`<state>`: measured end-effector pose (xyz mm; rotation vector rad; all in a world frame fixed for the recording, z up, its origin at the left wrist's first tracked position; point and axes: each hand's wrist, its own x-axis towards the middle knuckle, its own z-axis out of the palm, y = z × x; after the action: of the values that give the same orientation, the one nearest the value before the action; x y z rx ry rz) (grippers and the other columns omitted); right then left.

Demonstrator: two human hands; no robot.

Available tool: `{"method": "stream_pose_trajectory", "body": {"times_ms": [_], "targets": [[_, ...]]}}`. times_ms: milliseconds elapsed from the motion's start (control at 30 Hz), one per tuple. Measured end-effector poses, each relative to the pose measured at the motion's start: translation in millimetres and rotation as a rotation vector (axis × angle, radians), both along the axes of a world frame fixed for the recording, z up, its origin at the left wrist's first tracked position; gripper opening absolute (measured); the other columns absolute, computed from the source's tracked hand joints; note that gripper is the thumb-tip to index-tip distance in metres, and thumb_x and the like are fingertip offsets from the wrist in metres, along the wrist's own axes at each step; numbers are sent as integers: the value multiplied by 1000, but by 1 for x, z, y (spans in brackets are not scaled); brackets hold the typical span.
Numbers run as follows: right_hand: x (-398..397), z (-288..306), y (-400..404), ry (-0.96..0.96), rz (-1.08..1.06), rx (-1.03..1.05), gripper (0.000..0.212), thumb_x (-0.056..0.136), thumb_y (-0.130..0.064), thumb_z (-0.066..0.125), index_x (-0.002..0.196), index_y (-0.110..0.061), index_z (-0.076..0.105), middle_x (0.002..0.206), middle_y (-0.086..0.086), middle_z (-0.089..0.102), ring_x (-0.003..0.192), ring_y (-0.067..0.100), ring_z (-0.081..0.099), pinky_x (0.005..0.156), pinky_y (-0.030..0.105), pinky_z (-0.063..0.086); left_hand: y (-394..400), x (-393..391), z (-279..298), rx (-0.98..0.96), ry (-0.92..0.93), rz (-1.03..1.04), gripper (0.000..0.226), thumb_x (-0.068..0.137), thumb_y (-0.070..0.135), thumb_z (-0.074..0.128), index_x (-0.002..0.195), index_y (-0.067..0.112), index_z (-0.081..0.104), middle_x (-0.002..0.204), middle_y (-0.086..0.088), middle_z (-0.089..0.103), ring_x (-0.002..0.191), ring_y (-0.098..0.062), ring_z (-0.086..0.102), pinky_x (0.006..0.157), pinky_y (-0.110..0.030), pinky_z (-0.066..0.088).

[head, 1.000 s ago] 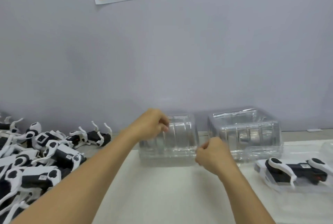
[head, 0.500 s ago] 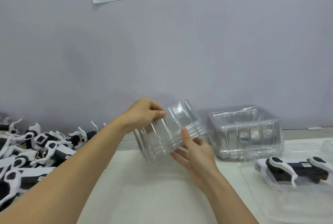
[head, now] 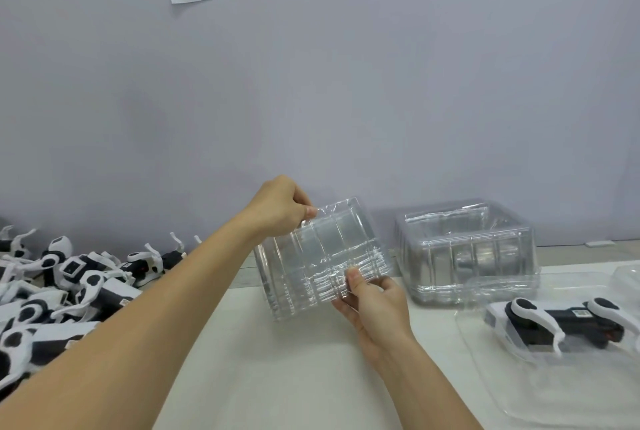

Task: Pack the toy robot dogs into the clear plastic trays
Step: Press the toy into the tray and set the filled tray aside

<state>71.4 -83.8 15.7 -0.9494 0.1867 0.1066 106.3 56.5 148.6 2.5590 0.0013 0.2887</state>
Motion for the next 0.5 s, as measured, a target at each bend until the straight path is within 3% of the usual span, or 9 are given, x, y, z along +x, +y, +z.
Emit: {"method": "stream_pose_trajectory", "body": {"times_ms": [133,233,333,400,500], "targets": [[2,-8,-4,68,7,-28,32,95,-5,64,123,7,51,95,13,61,77,18,60,57,27,58,0,0,9,0,-104,81,15,98,14,64,92,7,76,75,0,66,67,-8,58,54,-15,40],[3,-12,-7,130,-28,7,13,97,0,59,109,3,55,100,16,61,78,18,62,57,27,56,5,-5,26,-7,-297,169,18,100,7,56,96,6,73,91,-5,70,80,-17,61,70,-22,41],[5,-14,-6,151,-121,20,20,98,3,55,114,-7,46,96,14,63,78,20,62,78,37,56,11,-23,44,19,-451,188,16,99,9,58,96,11,73,93,-6,69,80,-18,59,70,-20,38],[5,-12,-3,133,-77,-59,14,99,-2,55,113,-1,53,95,15,66,84,25,64,87,42,55,14,-41,47,24,-511,174,15,98,9,59,93,15,73,88,-2,66,74,-10,58,60,-12,38],[1,-7,-4,120,155,-382,23,100,-17,58,98,6,61,78,17,68,74,28,68,76,43,59,16,-73,33,14,-570,178,16,96,9,62,91,20,73,86,2,66,75,-5,57,63,-9,39]]}}
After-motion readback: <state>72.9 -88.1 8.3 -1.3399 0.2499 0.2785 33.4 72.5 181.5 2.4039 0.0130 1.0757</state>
